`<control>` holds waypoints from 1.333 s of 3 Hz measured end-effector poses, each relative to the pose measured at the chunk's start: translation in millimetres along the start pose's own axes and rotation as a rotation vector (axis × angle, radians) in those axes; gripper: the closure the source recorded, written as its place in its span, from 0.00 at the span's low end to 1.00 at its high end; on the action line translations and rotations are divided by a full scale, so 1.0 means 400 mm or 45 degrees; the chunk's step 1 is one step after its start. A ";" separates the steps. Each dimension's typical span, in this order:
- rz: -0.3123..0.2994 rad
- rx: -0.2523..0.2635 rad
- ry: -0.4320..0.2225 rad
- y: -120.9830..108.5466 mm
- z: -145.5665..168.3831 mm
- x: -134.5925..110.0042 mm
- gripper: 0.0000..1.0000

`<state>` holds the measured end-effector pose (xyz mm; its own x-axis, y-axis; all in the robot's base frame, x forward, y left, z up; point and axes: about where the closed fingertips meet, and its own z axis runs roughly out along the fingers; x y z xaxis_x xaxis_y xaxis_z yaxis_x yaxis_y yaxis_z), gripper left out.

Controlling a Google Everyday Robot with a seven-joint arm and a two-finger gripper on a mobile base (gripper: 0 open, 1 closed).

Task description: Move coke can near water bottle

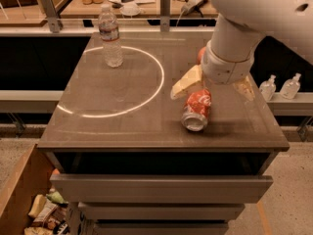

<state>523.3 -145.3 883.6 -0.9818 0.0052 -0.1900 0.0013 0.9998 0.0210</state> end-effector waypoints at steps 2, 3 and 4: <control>0.018 -0.036 0.056 0.044 0.064 0.016 0.11; 0.017 -0.026 0.054 0.053 0.079 0.023 0.35; 0.018 -0.024 0.051 0.054 0.080 0.024 0.58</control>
Offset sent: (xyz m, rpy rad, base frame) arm -0.0030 0.0320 -0.0436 0.0318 0.0777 0.0098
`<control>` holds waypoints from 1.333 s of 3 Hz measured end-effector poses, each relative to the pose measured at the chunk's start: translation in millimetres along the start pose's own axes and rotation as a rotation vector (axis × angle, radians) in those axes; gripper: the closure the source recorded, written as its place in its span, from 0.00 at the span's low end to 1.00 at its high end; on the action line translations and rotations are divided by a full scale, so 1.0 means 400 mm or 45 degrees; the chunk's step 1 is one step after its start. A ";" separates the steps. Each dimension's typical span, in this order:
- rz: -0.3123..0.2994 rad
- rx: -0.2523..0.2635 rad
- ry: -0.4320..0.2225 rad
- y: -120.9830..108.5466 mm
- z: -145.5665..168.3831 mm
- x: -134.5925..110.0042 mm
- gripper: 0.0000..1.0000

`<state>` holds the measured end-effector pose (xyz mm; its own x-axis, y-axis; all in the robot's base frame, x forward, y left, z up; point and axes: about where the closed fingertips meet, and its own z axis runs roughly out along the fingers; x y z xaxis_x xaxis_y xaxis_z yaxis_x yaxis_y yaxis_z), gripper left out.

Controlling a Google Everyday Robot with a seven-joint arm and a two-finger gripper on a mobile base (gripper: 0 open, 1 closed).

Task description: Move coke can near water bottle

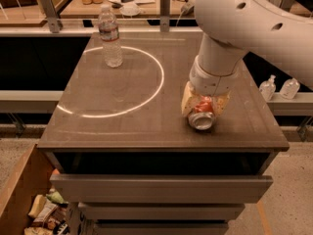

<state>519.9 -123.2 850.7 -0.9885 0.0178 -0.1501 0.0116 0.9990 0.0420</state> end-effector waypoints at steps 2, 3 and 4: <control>-0.046 -0.064 -0.046 0.027 -0.015 -0.008 1.00; -0.177 -0.207 -0.159 0.126 -0.074 -0.056 1.00; -0.278 -0.324 -0.251 0.231 -0.128 -0.114 1.00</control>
Offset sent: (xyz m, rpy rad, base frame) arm 0.0099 0.0454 0.0300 0.1856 -0.1466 0.1734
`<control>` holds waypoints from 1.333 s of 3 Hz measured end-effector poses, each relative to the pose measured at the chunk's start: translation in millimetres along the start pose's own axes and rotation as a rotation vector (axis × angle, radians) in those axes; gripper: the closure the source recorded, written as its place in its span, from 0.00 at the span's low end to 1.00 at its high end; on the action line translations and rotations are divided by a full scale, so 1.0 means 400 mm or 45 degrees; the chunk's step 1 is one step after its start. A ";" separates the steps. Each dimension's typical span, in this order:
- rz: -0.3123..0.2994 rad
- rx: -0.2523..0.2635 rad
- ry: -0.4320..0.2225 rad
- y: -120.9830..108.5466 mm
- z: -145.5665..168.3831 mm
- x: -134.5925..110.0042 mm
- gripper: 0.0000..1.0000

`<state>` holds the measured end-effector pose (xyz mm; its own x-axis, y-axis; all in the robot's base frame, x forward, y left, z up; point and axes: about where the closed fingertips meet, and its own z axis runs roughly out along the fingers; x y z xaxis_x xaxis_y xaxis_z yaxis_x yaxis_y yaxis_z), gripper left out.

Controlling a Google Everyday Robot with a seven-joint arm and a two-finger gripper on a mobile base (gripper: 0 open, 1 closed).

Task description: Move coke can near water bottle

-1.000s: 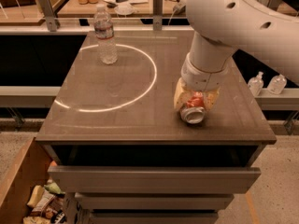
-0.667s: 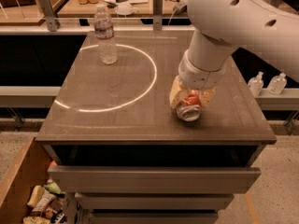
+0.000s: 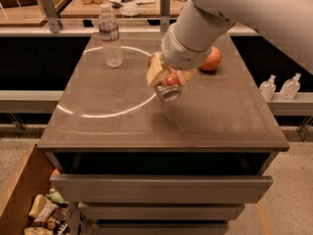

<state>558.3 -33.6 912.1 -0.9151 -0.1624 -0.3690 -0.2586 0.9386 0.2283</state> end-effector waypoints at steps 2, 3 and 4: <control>-0.092 -0.141 -0.146 0.198 0.104 -0.152 1.00; -0.079 -0.107 -0.199 0.241 0.175 -0.256 1.00; -0.037 -0.042 -0.216 0.223 0.225 -0.324 1.00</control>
Offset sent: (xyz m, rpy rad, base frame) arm 0.0754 0.1403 0.0014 0.1527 -0.1673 0.0947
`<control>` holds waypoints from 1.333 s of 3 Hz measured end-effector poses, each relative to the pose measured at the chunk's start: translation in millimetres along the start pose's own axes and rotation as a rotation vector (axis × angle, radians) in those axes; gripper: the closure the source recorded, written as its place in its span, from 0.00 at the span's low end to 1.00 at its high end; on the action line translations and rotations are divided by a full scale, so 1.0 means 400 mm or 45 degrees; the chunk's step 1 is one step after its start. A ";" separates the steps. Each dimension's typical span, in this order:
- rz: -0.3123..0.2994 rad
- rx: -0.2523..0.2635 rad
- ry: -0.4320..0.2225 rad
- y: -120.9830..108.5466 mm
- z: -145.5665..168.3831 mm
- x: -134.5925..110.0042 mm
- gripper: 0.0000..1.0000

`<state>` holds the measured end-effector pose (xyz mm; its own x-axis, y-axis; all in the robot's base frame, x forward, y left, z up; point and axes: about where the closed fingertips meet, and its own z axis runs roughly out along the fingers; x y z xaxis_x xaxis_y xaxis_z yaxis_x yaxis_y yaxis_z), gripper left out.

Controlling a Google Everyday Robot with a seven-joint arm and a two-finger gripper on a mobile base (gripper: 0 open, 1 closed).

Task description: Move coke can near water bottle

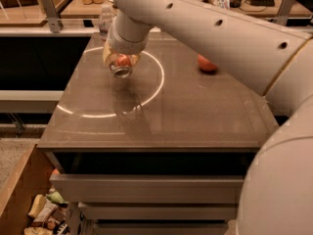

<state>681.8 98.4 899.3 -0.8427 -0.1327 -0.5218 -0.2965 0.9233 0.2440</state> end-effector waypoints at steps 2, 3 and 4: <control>0.101 0.123 0.066 -0.067 0.115 -0.017 0.59; 0.120 0.161 0.089 -0.087 0.139 -0.018 0.35; 0.133 0.177 0.107 -0.097 0.147 -0.022 0.04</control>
Offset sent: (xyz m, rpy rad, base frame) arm 0.0483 -0.0159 -0.0579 -0.0914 0.0954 -0.1566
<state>727.3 84.9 846.3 -0.9020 -0.0575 -0.4280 -0.1452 0.9738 0.1752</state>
